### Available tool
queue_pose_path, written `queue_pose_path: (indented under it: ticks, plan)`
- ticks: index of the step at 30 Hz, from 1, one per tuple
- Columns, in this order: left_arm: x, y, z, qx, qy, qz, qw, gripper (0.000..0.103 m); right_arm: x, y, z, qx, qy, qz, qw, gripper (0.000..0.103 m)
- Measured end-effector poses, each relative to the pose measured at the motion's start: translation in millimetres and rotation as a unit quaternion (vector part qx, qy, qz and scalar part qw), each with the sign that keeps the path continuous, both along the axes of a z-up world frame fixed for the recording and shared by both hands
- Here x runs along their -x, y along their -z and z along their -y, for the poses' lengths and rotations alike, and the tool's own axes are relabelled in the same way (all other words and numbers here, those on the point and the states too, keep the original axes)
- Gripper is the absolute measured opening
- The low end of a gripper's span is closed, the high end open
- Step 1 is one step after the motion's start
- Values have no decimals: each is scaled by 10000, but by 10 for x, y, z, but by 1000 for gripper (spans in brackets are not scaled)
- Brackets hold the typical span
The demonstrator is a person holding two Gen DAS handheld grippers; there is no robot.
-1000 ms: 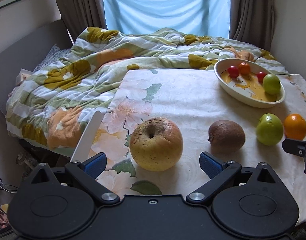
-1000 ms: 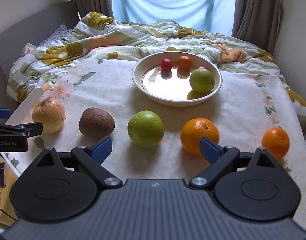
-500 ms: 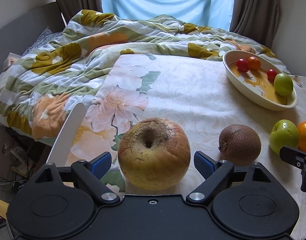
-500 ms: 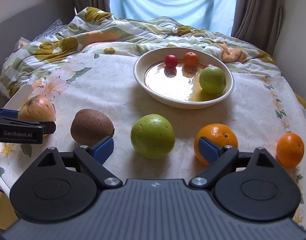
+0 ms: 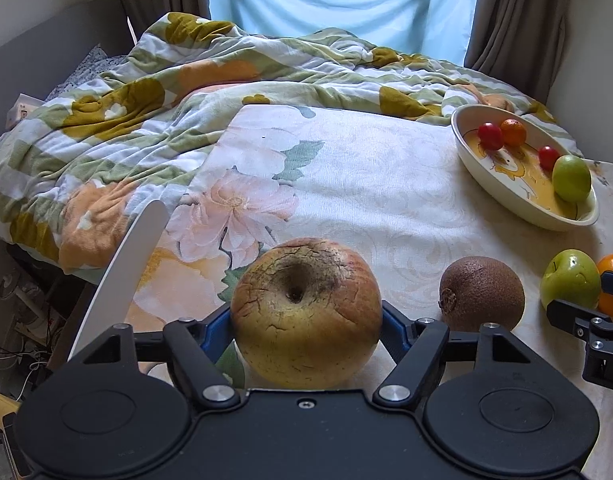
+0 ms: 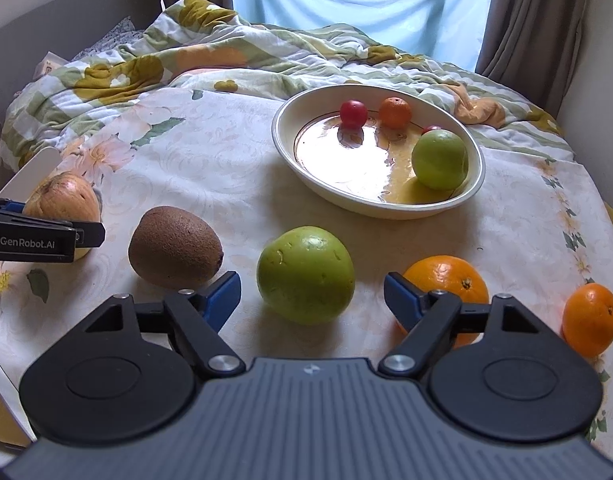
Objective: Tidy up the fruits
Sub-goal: 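Grasp the large yellow apple with the left tool while the right tool grasps a large green apple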
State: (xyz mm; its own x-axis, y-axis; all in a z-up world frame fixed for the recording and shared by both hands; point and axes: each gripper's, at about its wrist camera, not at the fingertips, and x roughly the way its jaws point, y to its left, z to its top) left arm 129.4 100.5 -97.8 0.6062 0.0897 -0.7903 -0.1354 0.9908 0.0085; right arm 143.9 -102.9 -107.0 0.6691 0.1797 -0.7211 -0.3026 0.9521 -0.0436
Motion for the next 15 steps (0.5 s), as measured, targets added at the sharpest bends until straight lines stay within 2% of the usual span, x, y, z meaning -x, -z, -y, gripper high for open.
queue_pose_path:
  ticks: [2,13,14,15]
  plan:
    - [3,-3,4,-5,3,8,10000,77,-23,12,5,18,-45,-19,10000,88]
    - [113,5,57,-130,9,92,9999,77,-144,90,-11,58,-240,-54,9997,82]
    - [120,4,59,-130,1,91,9999,77,-147,96,-16,52,-266,-62,9996,79]
    - [134,5,67,-132,-5,89,9999,77,-147,101,-23,53,-299,-71,9995,72]
